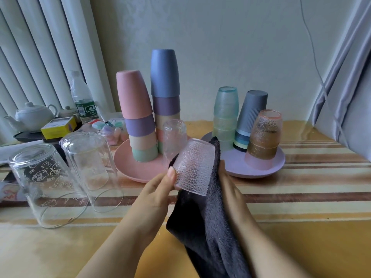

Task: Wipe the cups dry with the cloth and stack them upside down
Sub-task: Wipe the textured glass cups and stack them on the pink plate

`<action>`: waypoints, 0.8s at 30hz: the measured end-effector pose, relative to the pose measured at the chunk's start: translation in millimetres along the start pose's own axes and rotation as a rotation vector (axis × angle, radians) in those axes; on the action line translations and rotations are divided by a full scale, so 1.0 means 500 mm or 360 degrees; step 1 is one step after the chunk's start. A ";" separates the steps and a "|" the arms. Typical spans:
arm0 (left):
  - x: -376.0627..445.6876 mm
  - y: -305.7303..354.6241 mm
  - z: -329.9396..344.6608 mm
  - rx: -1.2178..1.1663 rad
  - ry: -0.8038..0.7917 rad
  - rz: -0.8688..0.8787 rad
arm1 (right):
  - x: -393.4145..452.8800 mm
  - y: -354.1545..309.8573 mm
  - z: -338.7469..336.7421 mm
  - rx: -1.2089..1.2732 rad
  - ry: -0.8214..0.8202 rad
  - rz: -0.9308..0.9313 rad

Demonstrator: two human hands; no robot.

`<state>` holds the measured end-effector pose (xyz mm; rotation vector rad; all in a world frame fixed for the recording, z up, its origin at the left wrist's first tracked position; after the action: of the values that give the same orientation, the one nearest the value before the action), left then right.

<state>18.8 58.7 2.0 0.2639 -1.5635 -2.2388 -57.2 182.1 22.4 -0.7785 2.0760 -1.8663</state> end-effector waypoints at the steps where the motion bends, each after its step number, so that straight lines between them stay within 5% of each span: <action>1: 0.000 0.005 0.000 0.0014 0.0064 0.0085 | 0.003 0.000 -0.007 0.0010 0.0037 -0.0002; 5: -0.005 0.013 0.009 0.0188 0.0202 0.0410 | 0.007 0.003 -0.020 -0.0093 0.0183 -0.0019; 13: -0.014 0.005 0.012 0.0667 0.0118 0.0411 | 0.003 0.023 0.001 -0.0171 0.0150 0.0041; 21: -0.024 0.015 0.030 0.0507 -0.0332 0.0173 | 0.005 0.004 0.012 0.0181 0.0075 -0.0150; 24: -0.029 0.019 0.029 0.0380 -0.0450 0.0096 | 0.002 0.004 0.015 0.0454 -0.0221 -0.0006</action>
<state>28.4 74.4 15.0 -0.0377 -1.9607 -2.1142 -54.7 175.4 19.3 -0.8124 1.6786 -1.9895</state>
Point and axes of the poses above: each hand's wrist, its own x-axis towards the middle knuckle, its own z-axis out of the palm, y = z × x, the point moved 3 cm from there along x, towards the middle knuckle, and after that the axes turned 13 degrees about -x, right-handed, at the moved point
